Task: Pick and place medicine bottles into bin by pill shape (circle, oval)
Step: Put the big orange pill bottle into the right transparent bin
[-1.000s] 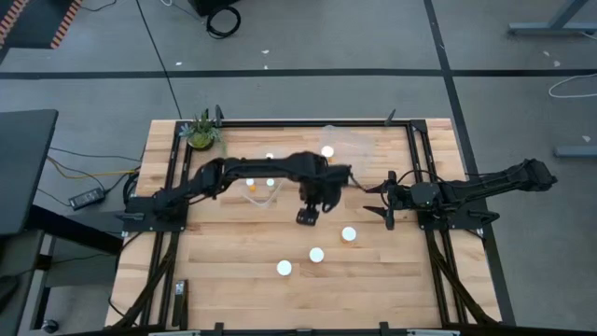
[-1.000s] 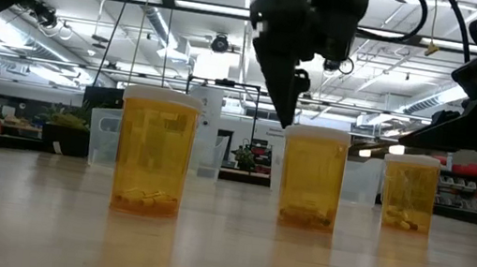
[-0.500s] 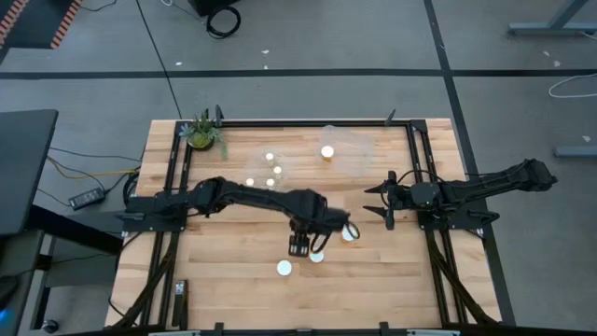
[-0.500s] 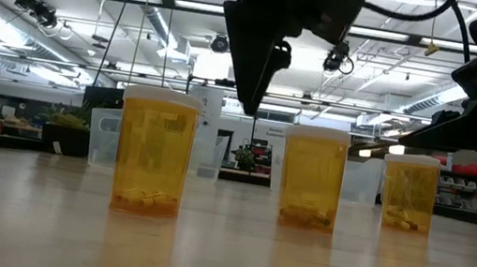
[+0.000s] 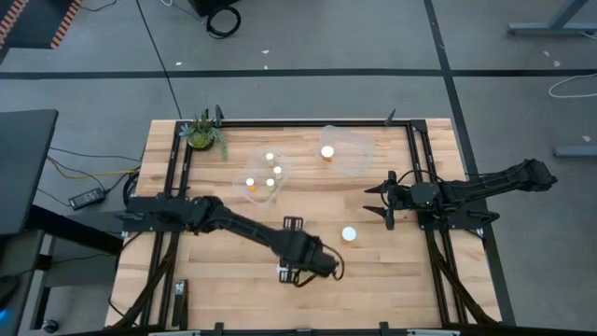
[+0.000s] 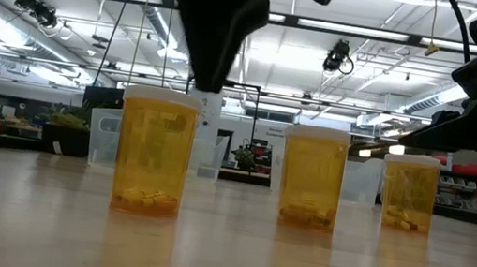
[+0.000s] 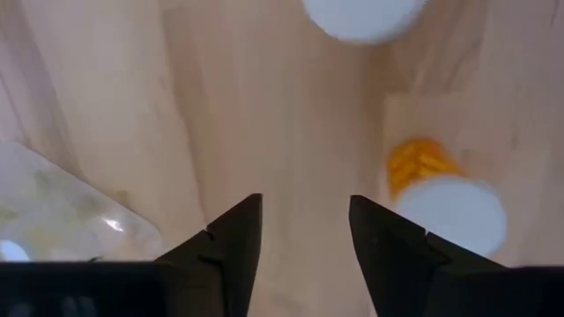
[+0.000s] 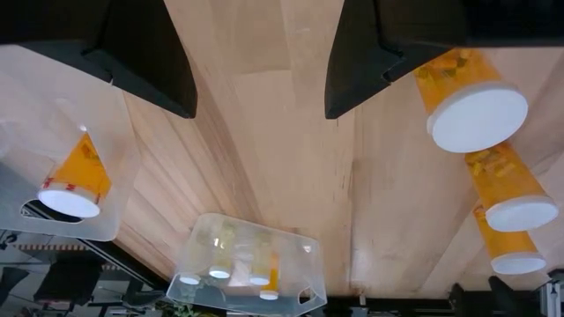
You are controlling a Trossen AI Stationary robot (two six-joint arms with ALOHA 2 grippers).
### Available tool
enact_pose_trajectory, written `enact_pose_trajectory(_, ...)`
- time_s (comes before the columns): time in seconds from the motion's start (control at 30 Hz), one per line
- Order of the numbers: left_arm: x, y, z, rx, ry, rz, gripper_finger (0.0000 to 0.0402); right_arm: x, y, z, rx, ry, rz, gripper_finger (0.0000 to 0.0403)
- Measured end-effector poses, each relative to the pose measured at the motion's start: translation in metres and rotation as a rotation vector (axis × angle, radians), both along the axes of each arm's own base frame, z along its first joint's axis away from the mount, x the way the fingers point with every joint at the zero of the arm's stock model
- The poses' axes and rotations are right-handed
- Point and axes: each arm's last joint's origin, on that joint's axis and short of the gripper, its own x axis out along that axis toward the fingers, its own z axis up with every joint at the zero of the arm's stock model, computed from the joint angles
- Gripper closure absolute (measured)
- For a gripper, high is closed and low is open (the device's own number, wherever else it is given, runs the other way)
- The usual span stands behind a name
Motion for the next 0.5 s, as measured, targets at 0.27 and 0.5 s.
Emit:
enact_pose_trajectory(0.27, -0.017, -0.010, -0.013, 0.038, 0.053, 0.059, 0.0255, 0.000, 0.000, 0.000, 0.000, 0.000, 0.000, 0.0146)
enact_pose_trajectory(0.5, -0.038, -0.001, 0.002, 0.051, 0.021, 0.250, 0.0280, 0.000, 0.000, 0.000, 0.000, 0.000, 0.000, 0.0146)
